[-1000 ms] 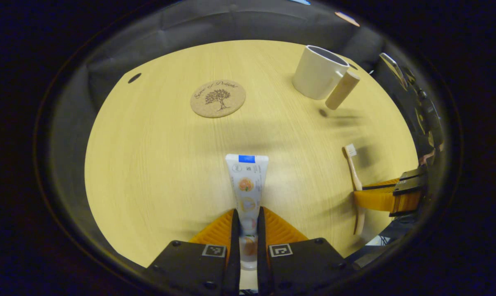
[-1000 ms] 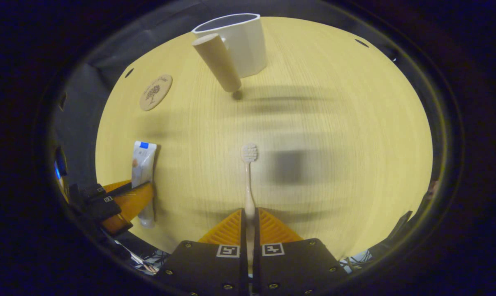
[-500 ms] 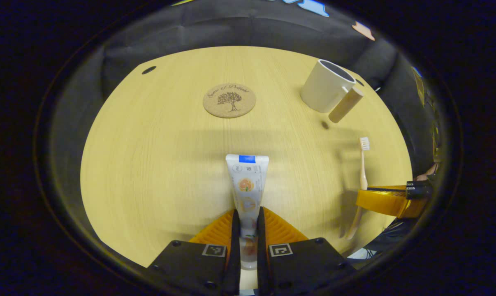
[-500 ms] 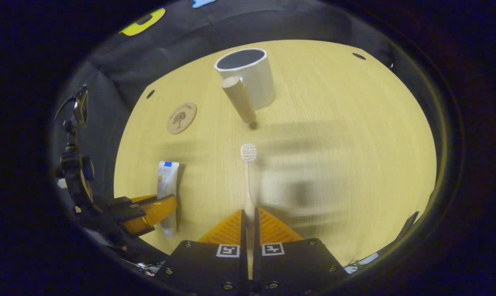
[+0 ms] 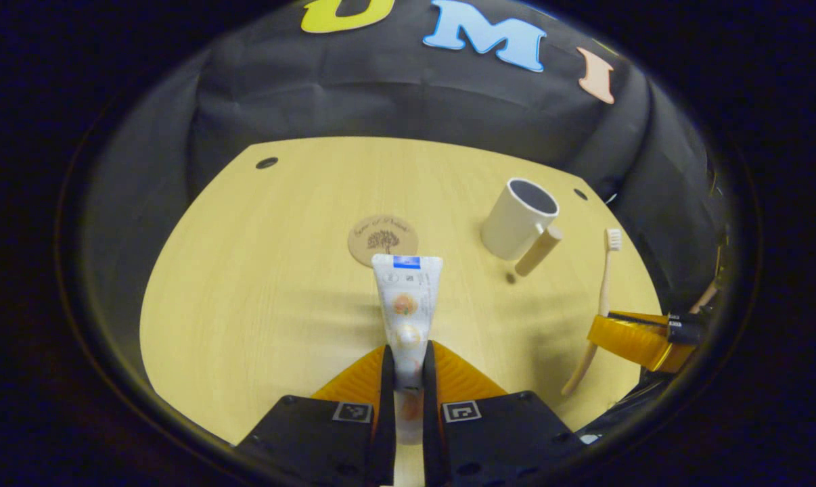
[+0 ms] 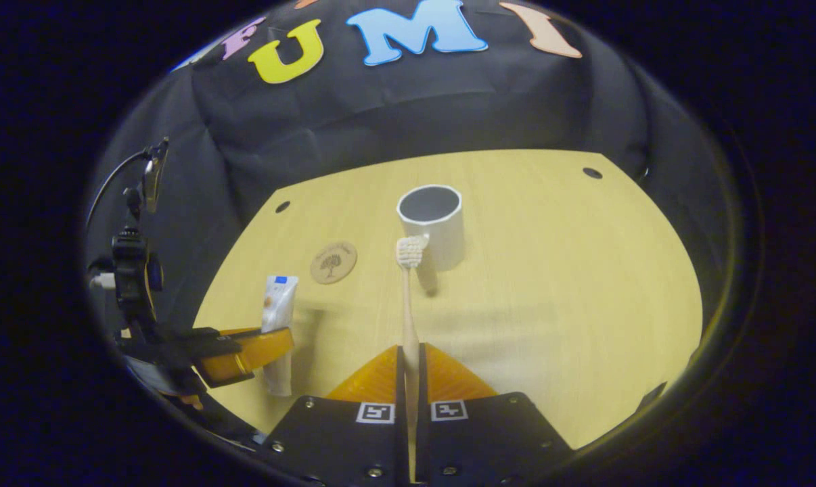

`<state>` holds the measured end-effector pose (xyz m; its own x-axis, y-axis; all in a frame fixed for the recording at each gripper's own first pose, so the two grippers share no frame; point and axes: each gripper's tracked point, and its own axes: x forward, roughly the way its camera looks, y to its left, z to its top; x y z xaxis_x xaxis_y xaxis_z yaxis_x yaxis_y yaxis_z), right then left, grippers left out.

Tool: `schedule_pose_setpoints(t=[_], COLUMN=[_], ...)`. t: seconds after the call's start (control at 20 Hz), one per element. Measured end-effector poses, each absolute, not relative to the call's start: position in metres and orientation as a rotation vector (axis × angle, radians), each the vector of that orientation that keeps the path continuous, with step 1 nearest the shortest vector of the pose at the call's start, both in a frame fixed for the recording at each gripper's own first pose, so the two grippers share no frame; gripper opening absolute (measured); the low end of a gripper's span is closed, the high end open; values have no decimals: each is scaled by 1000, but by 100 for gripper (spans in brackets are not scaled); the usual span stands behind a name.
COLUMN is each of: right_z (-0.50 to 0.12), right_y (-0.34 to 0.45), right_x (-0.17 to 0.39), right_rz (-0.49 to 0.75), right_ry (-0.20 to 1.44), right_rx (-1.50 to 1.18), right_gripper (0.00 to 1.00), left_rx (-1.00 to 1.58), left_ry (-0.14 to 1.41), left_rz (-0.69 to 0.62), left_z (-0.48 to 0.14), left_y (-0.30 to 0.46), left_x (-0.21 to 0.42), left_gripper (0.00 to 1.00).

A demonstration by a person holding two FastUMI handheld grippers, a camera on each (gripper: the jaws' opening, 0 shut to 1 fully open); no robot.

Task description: Put the toothbrush and toothpaste on the desktop into the cup, then pick up the cup and place it on the coaster on the desktop.

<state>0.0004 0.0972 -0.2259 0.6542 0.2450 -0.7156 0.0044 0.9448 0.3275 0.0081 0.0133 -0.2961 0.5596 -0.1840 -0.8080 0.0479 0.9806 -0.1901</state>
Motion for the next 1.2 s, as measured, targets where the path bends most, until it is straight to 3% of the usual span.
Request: schedule_pose_setpoints(t=[0.45,0.9,1.2], right_z=[-176,-140,-122], right_y=[74,45,42], right_x=[53,115,164], right_rz=[85,28,62], right_ry=[602,429,319], right_rx=[320,325,312], right_gripper=[5,5,5], left_rx=[-181,-194,-203], left_ry=[700,520,446], left_rz=[-124,-110,-112], left_z=[-226,-183,-158], left_y=[8,15,12], left_x=[57,107,123], left_gripper=[24,23,23])
